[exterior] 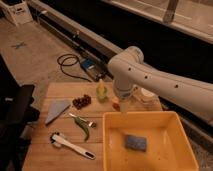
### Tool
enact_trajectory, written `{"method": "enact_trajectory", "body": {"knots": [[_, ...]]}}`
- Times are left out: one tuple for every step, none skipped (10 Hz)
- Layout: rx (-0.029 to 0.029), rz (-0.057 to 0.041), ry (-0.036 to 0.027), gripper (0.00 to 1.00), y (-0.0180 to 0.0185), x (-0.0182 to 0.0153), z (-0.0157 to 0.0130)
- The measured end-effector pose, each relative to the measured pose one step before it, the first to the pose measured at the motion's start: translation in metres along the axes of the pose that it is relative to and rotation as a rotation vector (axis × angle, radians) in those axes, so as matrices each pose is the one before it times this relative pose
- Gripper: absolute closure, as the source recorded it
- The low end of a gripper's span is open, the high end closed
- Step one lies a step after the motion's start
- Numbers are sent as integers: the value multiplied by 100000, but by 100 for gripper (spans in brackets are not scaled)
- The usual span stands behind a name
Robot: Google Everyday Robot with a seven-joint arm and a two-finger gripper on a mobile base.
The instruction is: Wipe table surface with brush
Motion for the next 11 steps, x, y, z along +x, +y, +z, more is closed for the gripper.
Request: {"method": "enact_trajectory", "body": {"knots": [[443, 33, 218, 35, -47, -43, -159], [1025, 240, 1172, 35, -405, -34, -372], [1008, -685, 223, 35, -549, -645, -430], [321, -1555, -266, 35, -230, -1033, -149], [274, -1476, -184, 35, -244, -1116, -158], [83, -2566, -1013, 35, -275, -1820, -49], [37, -4024, -2788, 35, -431, -2971, 285], [-637, -2938, -2443, 35, -225, -2190, 446], [-1519, -3994, -3010, 35, -114, -2747, 872], [-1883, -3232, -1631, 35, 120, -1922, 938], [-2692, -4547, -1967, 35, 181, -2504, 1415]]}}
